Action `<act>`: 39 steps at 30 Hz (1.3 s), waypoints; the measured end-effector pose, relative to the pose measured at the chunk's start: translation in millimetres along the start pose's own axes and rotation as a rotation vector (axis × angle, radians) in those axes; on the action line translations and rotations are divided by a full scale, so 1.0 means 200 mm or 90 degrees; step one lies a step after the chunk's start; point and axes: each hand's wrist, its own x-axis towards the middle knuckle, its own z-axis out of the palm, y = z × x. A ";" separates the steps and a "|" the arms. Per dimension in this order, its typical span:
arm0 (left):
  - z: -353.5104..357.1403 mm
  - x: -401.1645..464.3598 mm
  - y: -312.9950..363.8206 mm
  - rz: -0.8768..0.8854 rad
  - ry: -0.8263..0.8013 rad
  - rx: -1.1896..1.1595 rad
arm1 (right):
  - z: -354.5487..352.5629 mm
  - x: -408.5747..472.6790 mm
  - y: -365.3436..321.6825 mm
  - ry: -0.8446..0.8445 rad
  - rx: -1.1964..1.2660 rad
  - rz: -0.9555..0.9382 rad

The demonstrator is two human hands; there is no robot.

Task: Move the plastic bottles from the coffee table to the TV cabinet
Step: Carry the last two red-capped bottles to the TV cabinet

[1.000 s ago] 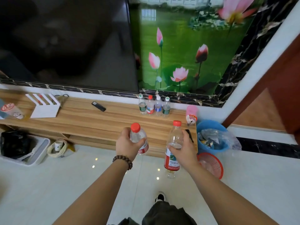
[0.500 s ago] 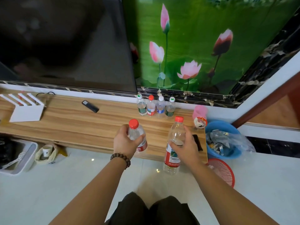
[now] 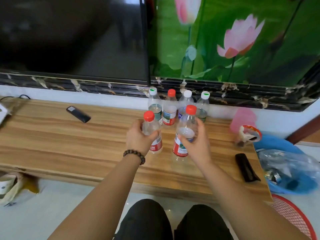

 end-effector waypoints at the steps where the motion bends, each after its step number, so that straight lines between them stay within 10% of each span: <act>1: 0.04 0.04 -0.04 0.004 0.008 -0.004 | 0.04 0.04 0.05 0.004 -0.002 -0.016; 15: 0.31 0.23 -0.30 0.119 0.026 -0.053 | 0.27 0.22 0.33 0.038 -0.016 -0.127; 39: 0.55 0.18 -0.66 0.000 -0.002 -0.064 | 0.51 0.24 0.59 0.009 -0.077 0.056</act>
